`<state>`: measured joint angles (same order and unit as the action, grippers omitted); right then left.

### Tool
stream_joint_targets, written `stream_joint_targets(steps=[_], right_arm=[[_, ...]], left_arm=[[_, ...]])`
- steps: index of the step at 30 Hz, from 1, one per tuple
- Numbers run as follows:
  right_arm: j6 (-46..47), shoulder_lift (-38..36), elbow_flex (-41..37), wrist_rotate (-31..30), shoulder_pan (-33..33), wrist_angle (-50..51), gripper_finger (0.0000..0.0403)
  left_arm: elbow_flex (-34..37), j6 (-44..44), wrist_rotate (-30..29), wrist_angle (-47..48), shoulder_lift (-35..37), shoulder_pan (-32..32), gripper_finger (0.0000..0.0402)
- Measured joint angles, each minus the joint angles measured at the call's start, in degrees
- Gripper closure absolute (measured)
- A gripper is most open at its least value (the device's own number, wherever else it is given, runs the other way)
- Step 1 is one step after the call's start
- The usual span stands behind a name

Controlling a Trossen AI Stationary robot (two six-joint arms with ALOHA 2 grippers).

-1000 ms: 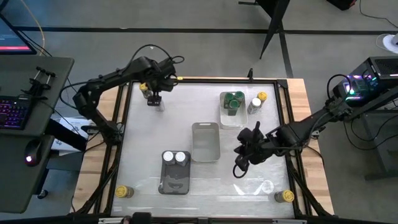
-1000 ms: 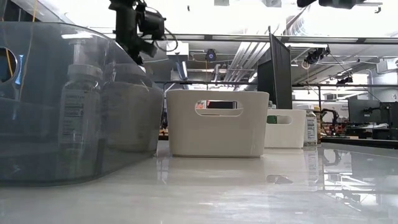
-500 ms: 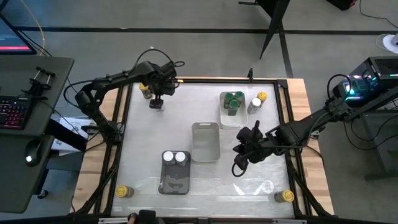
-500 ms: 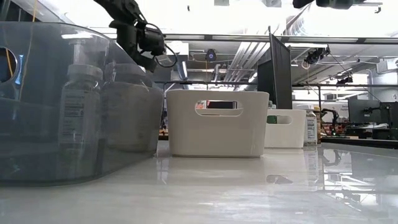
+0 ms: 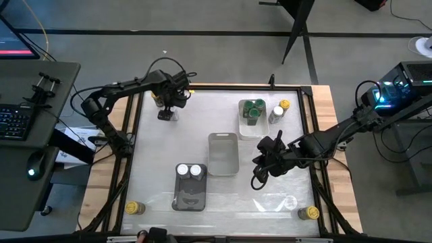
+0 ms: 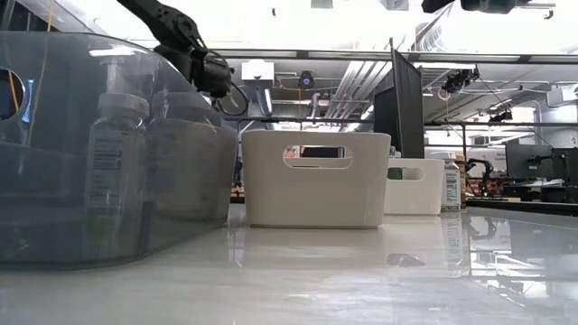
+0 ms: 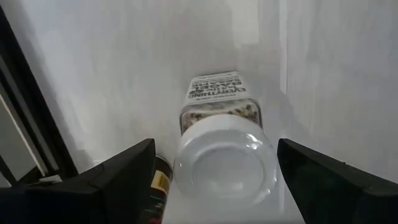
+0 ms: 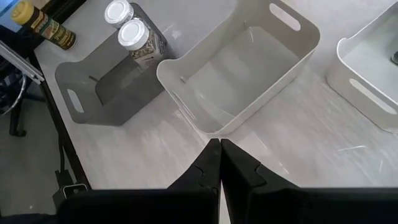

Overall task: Sort spices by type
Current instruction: Put the white seasoning bottle into the black bin

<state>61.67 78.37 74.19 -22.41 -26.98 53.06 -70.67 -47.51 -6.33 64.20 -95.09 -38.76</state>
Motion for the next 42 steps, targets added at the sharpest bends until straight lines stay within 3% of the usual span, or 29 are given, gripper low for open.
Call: stream_joint_targets(steps=[16, 23, 31, 42], right_arm=[[1.51, 0.00, 0.00, -0.67, 0.02, -0.20, 0.0403], [2.58, 0.00, -0.01, -1.46, 0.00, -0.20, 0.0403], [2.83, 0.00, -0.01, -1.46, 0.00, -0.20, 0.0403], [1.50, 0.00, 0.00, -1.47, 0.00, 0.74, 0.0403]], left_arm=[[5.70, 0.30, 0.50, -5.88, 0.00, -0.01, 0.0088], [5.79, 1.60, 1.01, -7.90, 0.00, 0.14, 0.0132], [5.72, 3.36, -1.55, -7.46, 0.11, 0.14, 0.0238], [2.62, 10.53, -3.23, -2.91, 1.16, 0.19, 0.0238]])
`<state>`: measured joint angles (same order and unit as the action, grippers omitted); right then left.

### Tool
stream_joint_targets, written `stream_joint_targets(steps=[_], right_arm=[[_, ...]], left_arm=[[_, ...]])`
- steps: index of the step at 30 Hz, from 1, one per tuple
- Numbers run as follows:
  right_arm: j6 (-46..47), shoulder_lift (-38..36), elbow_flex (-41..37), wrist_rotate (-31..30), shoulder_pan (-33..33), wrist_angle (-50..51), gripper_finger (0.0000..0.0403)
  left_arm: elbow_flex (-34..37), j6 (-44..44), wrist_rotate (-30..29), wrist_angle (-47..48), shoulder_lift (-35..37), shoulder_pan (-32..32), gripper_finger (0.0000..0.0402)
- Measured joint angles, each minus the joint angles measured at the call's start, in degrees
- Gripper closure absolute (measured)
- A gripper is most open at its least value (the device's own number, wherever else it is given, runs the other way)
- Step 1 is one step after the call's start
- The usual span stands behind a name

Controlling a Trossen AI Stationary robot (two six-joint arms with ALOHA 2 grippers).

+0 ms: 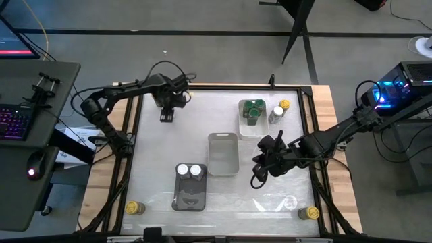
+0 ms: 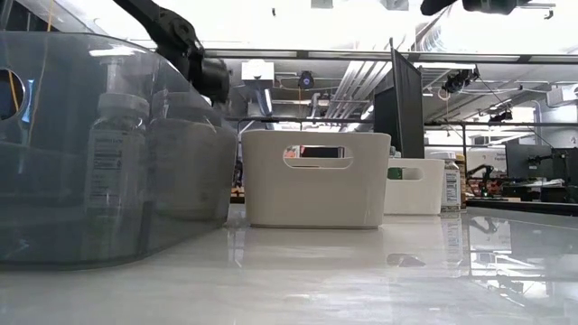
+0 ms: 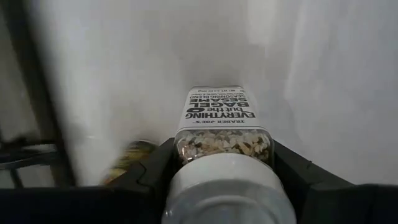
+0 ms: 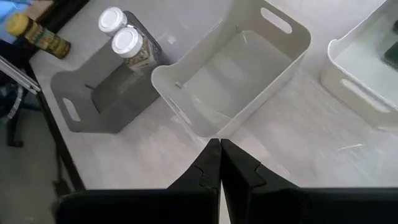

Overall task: Sort spices by type
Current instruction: Put the white seasoning bottle into the black bin

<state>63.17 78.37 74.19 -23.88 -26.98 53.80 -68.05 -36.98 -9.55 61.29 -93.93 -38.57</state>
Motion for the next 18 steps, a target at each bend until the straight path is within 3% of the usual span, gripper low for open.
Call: stream_joint_targets(steps=[9, 13, 18], right_arm=[[1.15, 0.00, 0.00, -6.90, 0.00, 10.46, 0.0403], [6.61, 0.00, 0.00, -12.39, 0.00, 19.59, 0.0403], [11.01, 0.00, 0.00, -16.22, 1.46, 25.26, 0.0403]], left_arm=[[-13.23, 13.52, 3.09, -1.43, 8.24, 3.77, 0.0238], [-15.25, 21.66, 2.63, 0.97, 11.53, 12.21, 0.0238], [-15.24, 34.19, 2.84, 1.93, 13.56, 28.77, 0.0238]])
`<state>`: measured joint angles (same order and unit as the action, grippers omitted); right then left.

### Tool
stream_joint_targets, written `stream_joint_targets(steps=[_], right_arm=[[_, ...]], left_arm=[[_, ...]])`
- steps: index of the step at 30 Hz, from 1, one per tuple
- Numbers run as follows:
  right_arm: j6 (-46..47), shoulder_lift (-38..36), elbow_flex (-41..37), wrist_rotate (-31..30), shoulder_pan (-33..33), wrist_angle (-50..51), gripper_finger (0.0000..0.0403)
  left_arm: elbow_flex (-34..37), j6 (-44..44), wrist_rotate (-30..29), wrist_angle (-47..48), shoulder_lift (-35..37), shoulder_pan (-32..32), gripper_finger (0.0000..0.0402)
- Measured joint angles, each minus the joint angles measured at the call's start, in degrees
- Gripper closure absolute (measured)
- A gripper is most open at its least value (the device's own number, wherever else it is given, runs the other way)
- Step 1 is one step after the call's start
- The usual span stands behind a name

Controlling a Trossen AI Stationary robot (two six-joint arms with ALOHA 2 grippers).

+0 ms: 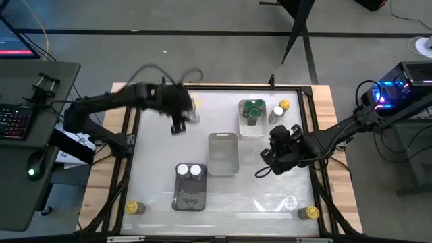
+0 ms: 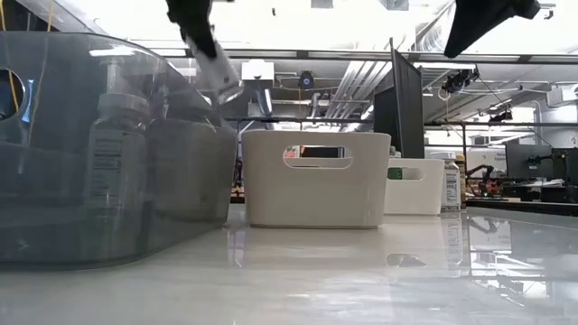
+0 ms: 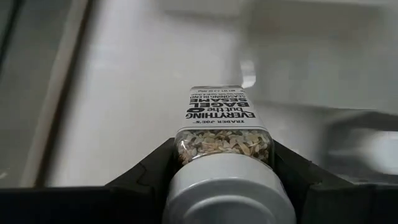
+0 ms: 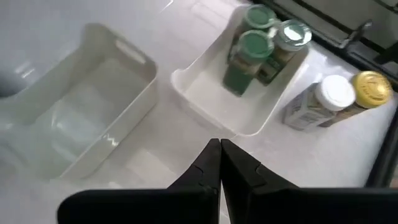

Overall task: Sort spices by type
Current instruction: Put the white seasoning bottle into the black bin

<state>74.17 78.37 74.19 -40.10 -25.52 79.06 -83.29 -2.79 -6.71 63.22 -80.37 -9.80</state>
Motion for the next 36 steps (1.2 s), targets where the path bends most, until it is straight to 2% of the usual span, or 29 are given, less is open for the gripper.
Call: stream_joint_targets(steps=[3, 6, 10, 13, 18, 23, 28, 36], right_arm=[[-1.07, 0.00, 0.00, -0.34, 2.20, -1.65, 0.0403], [-7.01, 0.00, 0.00, 0.82, 4.51, -6.17, 0.0403], [-14.60, 0.00, 0.00, 6.42, 6.84, -14.43, 0.0403], [-16.04, 0.00, 0.00, 9.11, 7.25, -20.96, 0.0403], [-12.93, 0.00, 0.00, 9.17, 6.37, -31.03, 0.0403], [-10.58, 0.00, 0.00, 9.22, 4.85, -37.51, 0.0403], [-5.06, 0.00, 0.00, 9.58, 3.97, -36.24, 0.0403], [-2.16, 0.07, 0.00, 9.76, 3.65, -35.03, 0.0403]], left_arm=[[0.07, 6.30, -0.53, -2.16, -0.60, 11.14, 0.0238], [0.07, 10.83, -2.62, -7.19, -1.27, 20.79, 0.0238], [0.07, 12.64, -3.93, -11.81, -1.97, 29.81, 0.0238], [0.07, 12.01, -3.88, -10.23, -2.82, 34.20, 0.0238], [0.07, 7.20, -3.93, -3.83, -6.43, 38.97, 0.0238], [0.09, 4.71, -3.87, -4.55, -10.17, 41.17, 0.0238], [0.09, 11.25, -1.97, -3.91, -15.01, 40.52, 0.0238], [0.09, 19.38, -0.21, 4.71, -21.98, 40.20, 0.0238]])
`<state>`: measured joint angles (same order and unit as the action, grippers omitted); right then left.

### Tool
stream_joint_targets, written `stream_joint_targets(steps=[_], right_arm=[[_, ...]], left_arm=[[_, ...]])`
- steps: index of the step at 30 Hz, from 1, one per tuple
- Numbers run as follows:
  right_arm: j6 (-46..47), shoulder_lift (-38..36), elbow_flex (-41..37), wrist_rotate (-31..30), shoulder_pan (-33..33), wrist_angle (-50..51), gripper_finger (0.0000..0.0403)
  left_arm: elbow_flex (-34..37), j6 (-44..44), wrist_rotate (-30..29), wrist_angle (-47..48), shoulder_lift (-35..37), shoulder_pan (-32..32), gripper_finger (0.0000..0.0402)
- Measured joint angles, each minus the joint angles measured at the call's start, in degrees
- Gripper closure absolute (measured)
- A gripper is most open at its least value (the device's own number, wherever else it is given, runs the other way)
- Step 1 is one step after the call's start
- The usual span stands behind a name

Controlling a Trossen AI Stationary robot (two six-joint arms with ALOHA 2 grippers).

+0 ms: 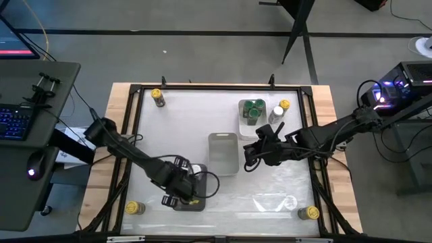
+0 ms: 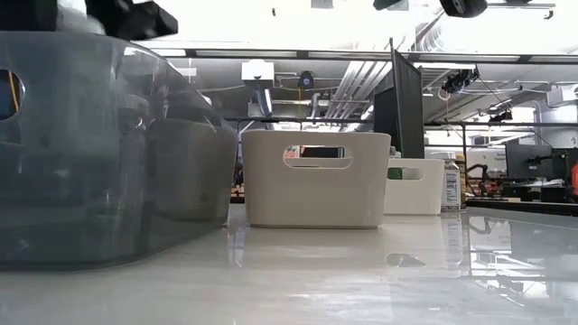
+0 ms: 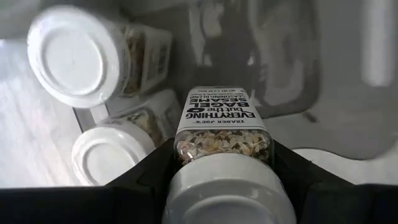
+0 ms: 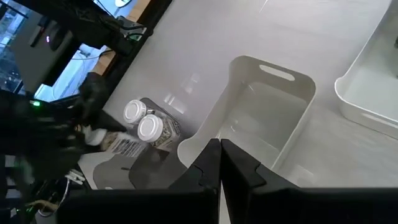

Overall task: Sort spices by type
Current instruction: Put the white seasoning bottle into the black bin

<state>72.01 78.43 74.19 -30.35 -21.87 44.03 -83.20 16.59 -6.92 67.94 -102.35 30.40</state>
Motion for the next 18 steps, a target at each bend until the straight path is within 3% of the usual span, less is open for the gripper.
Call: stream_joint_targets(steps=[12, 18], right_arm=[[-3.58, 0.02, 0.00, 2.01, 0.00, -0.15, 0.0403], [-6.45, 0.04, 0.00, 3.02, 0.00, -0.15, 0.0403]], left_arm=[[-0.17, 5.76, 0.72, -0.06, -6.63, -3.42, 0.0237], [-0.09, 7.34, -0.06, -0.08, -6.26, -3.88, 0.0181]])
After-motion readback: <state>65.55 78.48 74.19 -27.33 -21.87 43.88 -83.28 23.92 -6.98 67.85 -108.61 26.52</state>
